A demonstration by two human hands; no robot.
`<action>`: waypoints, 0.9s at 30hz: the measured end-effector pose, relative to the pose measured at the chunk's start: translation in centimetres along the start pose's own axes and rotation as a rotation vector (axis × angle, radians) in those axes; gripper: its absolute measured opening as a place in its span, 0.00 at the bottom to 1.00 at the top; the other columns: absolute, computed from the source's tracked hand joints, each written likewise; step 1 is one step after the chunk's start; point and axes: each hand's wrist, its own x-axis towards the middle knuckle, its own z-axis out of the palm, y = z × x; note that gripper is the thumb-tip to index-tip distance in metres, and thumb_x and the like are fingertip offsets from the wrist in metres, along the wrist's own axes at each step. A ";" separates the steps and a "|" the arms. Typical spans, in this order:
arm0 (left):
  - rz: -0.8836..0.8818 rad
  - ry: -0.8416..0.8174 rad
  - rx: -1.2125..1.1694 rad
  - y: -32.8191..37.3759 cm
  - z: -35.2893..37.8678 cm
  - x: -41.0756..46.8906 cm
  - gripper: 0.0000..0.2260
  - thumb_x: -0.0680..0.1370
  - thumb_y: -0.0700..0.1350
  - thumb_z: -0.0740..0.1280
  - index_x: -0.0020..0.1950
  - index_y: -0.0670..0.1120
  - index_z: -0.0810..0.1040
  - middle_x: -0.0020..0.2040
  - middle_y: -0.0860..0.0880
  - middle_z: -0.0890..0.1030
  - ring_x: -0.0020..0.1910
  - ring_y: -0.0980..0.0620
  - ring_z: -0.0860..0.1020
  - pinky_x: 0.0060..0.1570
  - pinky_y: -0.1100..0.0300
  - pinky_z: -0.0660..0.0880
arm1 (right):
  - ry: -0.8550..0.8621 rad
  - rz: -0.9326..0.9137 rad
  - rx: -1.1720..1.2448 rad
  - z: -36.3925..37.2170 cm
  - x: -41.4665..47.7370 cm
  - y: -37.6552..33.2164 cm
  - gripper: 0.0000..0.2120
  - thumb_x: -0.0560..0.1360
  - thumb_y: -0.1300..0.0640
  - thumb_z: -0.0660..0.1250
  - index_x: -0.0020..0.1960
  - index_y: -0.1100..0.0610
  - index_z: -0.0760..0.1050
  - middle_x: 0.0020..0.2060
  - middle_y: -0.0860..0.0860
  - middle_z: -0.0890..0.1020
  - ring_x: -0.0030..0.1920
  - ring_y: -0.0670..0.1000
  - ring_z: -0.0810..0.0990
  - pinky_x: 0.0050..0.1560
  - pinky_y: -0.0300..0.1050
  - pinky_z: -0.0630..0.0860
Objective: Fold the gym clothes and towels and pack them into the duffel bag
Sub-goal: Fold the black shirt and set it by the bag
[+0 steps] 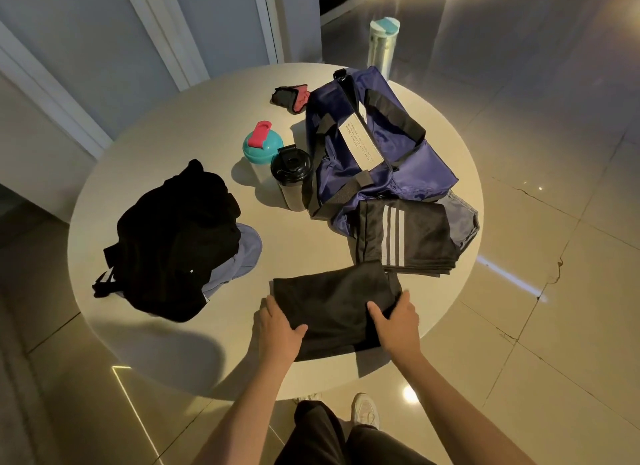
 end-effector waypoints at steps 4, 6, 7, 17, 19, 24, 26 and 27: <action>-0.090 -0.127 -0.215 0.1 -0.7 -0.1 0.33 0.74 0.57 0.68 0.72 0.40 0.63 0.67 0.42 0.72 0.64 0.43 0.73 0.60 0.53 0.74 | -0.133 0.033 0.040 -0.2 0.8 -0.3 0.32 0.76 0.52 0.67 0.74 0.56 0.55 0.67 0.56 0.70 0.64 0.59 0.71 0.64 0.53 0.69; -0.119 -0.169 -0.352 0.8 -1.7 -0.3 0.27 0.78 0.54 0.65 0.71 0.40 0.66 0.65 0.42 0.73 0.63 0.42 0.74 0.58 0.53 0.74 | -0.165 0.036 0.125 -0.5 1.1 -0.4 0.28 0.76 0.56 0.67 0.72 0.57 0.59 0.66 0.56 0.71 0.64 0.58 0.72 0.65 0.50 0.69; -0.119 -0.180 -0.411 1.2 -2.2 -0.5 0.25 0.78 0.52 0.65 0.71 0.41 0.65 0.66 0.42 0.73 0.63 0.42 0.73 0.58 0.53 0.73 | -0.165 0.032 0.163 -0.7 1.1 -0.4 0.27 0.76 0.57 0.67 0.71 0.57 0.60 0.66 0.55 0.72 0.64 0.57 0.72 0.65 0.49 0.69; 0.129 -0.137 -0.644 7.5 -5.9 -0.2 0.20 0.79 0.42 0.65 0.71 0.45 0.68 0.61 0.47 0.76 0.59 0.46 0.74 0.51 0.59 0.70 | 0.044 -0.179 0.514 -5.7 1.9 -2.9 0.24 0.75 0.66 0.65 0.68 0.53 0.66 0.57 0.49 0.74 0.56 0.49 0.74 0.56 0.41 0.72; 0.149 -0.157 -0.651 9.6 -5.7 1.2 0.22 0.78 0.41 0.67 0.71 0.44 0.67 0.62 0.47 0.75 0.62 0.45 0.73 0.53 0.59 0.70 | 0.092 -0.174 0.548 -6.8 3.6 -3.4 0.24 0.75 0.66 0.66 0.68 0.52 0.66 0.56 0.50 0.76 0.55 0.50 0.76 0.55 0.42 0.73; 0.212 -0.163 -0.595 14.7 -5.0 4.7 0.30 0.77 0.43 0.68 0.76 0.43 0.60 0.70 0.44 0.69 0.69 0.44 0.68 0.65 0.55 0.67 | 0.212 -0.143 0.549 -9.7 8.0 -3.9 0.25 0.74 0.65 0.66 0.70 0.54 0.66 0.60 0.53 0.77 0.58 0.53 0.77 0.62 0.53 0.74; 0.253 -0.175 -0.566 16.5 -4.5 5.7 0.33 0.77 0.44 0.68 0.77 0.43 0.56 0.73 0.44 0.65 0.71 0.45 0.65 0.69 0.53 0.64 | 0.256 -0.140 0.553 -10.9 9.6 -4.2 0.26 0.75 0.64 0.66 0.71 0.54 0.66 0.60 0.53 0.77 0.57 0.53 0.78 0.63 0.54 0.73; 0.278 -0.180 -0.545 17.2 -4.2 6.2 0.33 0.77 0.44 0.68 0.77 0.43 0.55 0.74 0.44 0.64 0.72 0.45 0.64 0.69 0.54 0.63 | 0.278 -0.139 0.557 -11.4 10.4 -4.2 0.26 0.75 0.64 0.66 0.71 0.55 0.65 0.60 0.53 0.77 0.57 0.52 0.77 0.63 0.53 0.73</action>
